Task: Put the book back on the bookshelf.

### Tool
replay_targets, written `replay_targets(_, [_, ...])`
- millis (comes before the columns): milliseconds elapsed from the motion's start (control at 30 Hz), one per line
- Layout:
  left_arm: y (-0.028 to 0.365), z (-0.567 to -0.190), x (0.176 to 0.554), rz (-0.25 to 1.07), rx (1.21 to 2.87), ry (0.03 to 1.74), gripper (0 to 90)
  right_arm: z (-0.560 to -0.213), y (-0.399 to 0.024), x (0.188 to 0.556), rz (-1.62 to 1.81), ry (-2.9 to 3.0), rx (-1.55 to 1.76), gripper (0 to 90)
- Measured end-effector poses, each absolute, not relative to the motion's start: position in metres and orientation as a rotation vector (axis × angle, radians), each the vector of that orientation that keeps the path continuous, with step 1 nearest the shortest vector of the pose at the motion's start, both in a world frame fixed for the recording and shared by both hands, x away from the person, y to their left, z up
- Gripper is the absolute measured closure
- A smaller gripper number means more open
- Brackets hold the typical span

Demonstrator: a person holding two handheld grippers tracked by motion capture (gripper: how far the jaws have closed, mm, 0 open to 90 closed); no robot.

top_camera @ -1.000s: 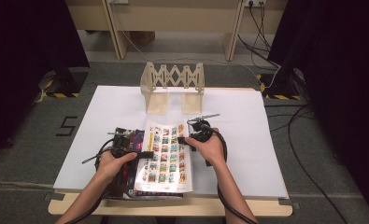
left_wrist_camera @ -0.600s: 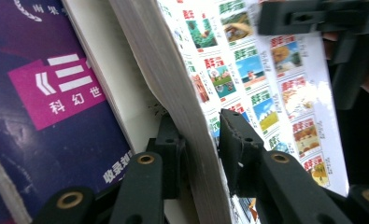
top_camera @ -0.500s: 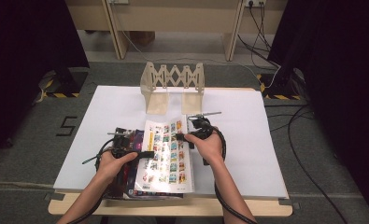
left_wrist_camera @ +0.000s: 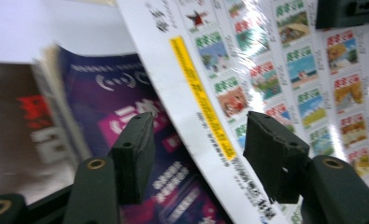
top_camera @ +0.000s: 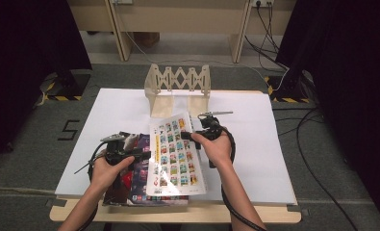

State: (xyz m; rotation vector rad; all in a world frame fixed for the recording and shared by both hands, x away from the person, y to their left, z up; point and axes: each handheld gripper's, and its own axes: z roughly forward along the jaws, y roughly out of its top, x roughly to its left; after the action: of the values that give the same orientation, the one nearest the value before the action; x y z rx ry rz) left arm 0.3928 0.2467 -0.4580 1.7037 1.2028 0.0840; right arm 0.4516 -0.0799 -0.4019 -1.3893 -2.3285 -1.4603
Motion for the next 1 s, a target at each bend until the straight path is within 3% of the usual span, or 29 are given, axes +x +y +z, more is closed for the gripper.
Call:
replay_targets(300, [0.279,-0.453,0.389,0.305,1.654,1.251,37.4,-0.397,-0.084,0.450,-1.482,-2.327,-1.398,74.2])
replay_targets(667, [0.330,-0.473,0.387,0.526,1.577,1.391,36.2,-0.384,-0.087,0.444,-1.518,-2.347,-1.395,74.2])
replay_targets(1000, [0.344,-0.499,0.390,0.606,1.574,1.405,35.2,-0.382,-0.088,0.443,-1.530,-2.348,-1.399,74.3])
